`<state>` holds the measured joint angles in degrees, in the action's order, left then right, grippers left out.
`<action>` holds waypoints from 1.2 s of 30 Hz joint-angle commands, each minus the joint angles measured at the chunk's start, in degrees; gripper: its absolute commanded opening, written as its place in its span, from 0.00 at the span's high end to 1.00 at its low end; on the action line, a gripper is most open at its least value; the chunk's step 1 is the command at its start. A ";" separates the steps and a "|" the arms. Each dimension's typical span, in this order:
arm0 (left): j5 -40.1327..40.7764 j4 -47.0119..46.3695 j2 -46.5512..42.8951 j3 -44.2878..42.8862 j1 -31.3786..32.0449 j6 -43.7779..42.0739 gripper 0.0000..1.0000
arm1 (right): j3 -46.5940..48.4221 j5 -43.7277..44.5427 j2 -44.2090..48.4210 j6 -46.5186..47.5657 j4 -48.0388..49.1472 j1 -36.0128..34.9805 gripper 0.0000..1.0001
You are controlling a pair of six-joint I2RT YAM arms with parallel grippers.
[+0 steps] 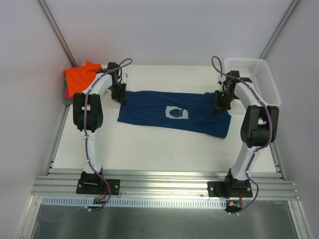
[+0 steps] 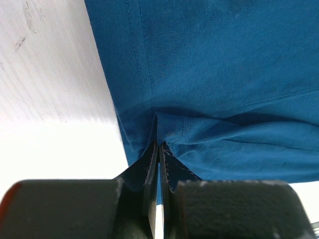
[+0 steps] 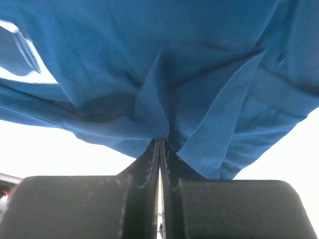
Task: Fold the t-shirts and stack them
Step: Fold the other side of the tshirt into a rectangle
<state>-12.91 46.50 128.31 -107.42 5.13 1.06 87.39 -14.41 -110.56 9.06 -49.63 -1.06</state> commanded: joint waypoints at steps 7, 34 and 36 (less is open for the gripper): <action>1.57 0.08 -0.69 -1.39 -0.64 0.26 1.00 | 7.17 0.61 -1.58 -0.09 0.76 0.97 1.00; 4.03 0.26 -1.93 -4.56 1.46 -1.76 0.90 | 18.43 1.41 -7.03 1.13 2.95 -2.10 0.99; 5.86 0.17 -2.45 -4.12 1.82 -1.68 0.38 | 18.25 1.84 -7.91 1.22 3.13 -3.33 1.00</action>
<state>-9.72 46.15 128.31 -110.32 6.07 -0.45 106.02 -13.63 -116.92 9.30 -47.27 -2.28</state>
